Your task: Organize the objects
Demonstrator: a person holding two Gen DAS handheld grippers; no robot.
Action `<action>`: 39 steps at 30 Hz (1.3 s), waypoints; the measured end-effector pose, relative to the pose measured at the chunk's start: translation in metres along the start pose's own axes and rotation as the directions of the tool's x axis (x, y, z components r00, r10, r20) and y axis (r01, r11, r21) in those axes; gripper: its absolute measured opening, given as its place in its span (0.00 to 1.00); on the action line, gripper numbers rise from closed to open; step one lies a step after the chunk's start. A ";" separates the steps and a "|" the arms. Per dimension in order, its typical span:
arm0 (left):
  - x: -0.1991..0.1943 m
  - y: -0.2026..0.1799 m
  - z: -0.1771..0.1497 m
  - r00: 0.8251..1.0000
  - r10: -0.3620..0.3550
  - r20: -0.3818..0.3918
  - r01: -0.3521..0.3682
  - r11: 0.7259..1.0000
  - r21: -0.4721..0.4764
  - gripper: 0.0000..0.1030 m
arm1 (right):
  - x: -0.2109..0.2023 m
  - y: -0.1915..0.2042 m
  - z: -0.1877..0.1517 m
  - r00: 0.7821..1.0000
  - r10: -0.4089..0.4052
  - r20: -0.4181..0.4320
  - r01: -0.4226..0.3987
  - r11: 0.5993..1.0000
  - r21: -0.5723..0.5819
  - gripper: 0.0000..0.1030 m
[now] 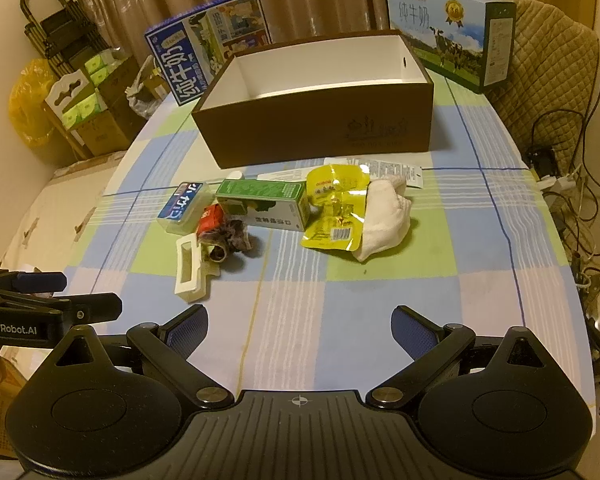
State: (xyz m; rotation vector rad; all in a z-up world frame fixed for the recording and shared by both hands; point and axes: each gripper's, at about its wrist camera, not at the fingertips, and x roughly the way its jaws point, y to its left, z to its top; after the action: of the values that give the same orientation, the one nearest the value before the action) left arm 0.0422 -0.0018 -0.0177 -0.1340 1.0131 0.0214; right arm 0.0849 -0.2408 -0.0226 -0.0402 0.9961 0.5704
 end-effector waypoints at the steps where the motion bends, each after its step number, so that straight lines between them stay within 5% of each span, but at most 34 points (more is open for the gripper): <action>1: 0.002 0.000 0.001 1.000 0.001 -0.002 -0.001 1.000 -0.002 0.99 | 0.001 -0.002 0.001 1.000 0.001 -0.002 -0.001 1.000 0.001 0.94; 26: 0.065 0.003 0.021 0.996 0.039 -0.078 -0.044 0.997 -0.058 0.99 | 0.025 -0.052 0.032 1.000 0.017 -0.012 -0.016 0.998 0.052 0.94; 39: 0.107 0.001 0.027 0.994 0.069 -0.082 -0.074 0.995 -0.060 0.85 | 0.030 -0.082 0.039 1.000 0.011 -0.013 -0.010 0.997 0.079 0.93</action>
State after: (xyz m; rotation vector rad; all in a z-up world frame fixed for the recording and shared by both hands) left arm 0.1212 -0.0025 -0.0941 -0.1575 1.0976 0.1139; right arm 0.1660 -0.2871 -0.0434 0.0315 1.0321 0.5402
